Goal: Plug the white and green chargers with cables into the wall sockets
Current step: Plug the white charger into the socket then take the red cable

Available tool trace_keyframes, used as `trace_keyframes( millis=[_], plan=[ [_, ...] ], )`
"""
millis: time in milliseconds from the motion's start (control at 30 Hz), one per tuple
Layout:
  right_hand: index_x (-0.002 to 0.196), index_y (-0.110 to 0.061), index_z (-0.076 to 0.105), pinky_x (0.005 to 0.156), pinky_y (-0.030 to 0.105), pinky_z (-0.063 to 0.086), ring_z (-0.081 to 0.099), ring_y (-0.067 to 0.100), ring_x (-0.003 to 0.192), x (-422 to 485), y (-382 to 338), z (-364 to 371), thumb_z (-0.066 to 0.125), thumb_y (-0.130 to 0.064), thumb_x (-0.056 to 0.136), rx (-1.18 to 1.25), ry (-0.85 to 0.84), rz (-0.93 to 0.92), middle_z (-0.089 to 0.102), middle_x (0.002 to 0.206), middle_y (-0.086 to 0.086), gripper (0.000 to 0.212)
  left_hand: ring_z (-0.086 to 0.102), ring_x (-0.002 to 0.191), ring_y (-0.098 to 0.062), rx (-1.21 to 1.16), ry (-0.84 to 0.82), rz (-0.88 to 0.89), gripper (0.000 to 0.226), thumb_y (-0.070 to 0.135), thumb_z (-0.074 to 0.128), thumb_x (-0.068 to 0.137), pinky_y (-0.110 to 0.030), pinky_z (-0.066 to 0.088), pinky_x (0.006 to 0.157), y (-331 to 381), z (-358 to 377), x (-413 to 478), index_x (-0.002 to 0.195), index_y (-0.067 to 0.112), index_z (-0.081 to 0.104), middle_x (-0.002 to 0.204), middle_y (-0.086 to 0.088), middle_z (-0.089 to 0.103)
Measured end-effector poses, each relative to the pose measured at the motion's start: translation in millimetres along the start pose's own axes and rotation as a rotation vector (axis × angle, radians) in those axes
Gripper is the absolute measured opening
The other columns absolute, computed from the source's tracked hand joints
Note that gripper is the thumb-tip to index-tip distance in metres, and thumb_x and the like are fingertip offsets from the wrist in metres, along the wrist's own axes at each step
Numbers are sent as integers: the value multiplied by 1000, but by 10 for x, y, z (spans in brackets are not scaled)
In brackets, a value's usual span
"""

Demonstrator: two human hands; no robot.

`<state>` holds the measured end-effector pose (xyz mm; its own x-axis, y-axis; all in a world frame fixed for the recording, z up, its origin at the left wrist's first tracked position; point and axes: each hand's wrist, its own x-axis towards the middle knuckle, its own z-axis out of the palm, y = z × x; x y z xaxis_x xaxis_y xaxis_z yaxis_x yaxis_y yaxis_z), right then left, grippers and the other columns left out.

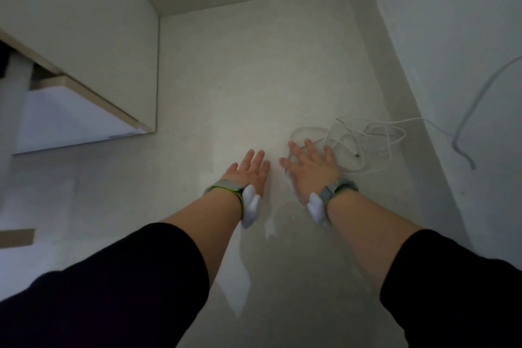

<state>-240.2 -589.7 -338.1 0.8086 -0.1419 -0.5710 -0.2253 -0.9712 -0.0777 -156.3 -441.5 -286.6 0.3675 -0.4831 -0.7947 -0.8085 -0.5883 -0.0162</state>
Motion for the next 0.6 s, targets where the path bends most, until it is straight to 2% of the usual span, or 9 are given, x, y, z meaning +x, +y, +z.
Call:
trace_keyframes(
  millis=[100,200,300,367,433,500,600],
  plan=[
    [146,-44,-1,109,64,-7,-18,29,145,14,301,-37,57,-39,82,19,-43,115,-20,158,-9,87,-21,145,-25,-47,20,16,115,12,65,67,-45,6,118,82,-9,-28,147,23,-17,156,-4,-26],
    [148,-38,-3,113,63,-2,-12,30,146,-47,533,-99,53,-42,85,35,-57,210,-17,159,-4,85,-18,146,-26,-112,32,13,110,11,62,71,-45,8,117,194,-70,-44,147,28,-16,157,-4,-22],
    [149,-31,-1,115,58,7,-4,34,146,-130,763,-219,57,-47,79,-34,-70,311,-8,160,3,92,-16,146,-25,-147,49,22,106,12,61,74,-44,10,117,272,-169,-63,147,28,-15,158,-3,-20],
    [149,-25,8,114,54,15,4,36,146,-179,878,-311,51,-44,84,-64,-88,394,2,159,9,80,-16,146,-25,-161,53,35,99,13,56,78,-43,9,118,290,-244,-89,148,27,-14,158,-4,-20],
    [143,-18,23,110,53,27,20,38,141,-195,872,-398,45,-35,88,-16,-61,442,19,153,14,62,-15,146,-24,-152,84,47,97,13,54,79,-43,8,119,278,-296,-126,148,26,-13,158,-4,-19],
    [140,-16,31,104,52,36,35,38,133,-186,711,-477,37,-26,93,75,-7,405,35,144,16,48,-15,146,-24,-143,123,52,100,12,55,76,-43,7,119,236,-310,-184,148,26,-14,158,-4,-19],
    [136,-12,42,98,44,43,47,37,123,-199,422,-695,32,-15,96,135,50,370,46,136,17,41,-16,146,-24,-152,142,43,96,11,51,79,-43,4,119,143,-353,-304,148,26,-14,158,-3,-20]
  ],
)
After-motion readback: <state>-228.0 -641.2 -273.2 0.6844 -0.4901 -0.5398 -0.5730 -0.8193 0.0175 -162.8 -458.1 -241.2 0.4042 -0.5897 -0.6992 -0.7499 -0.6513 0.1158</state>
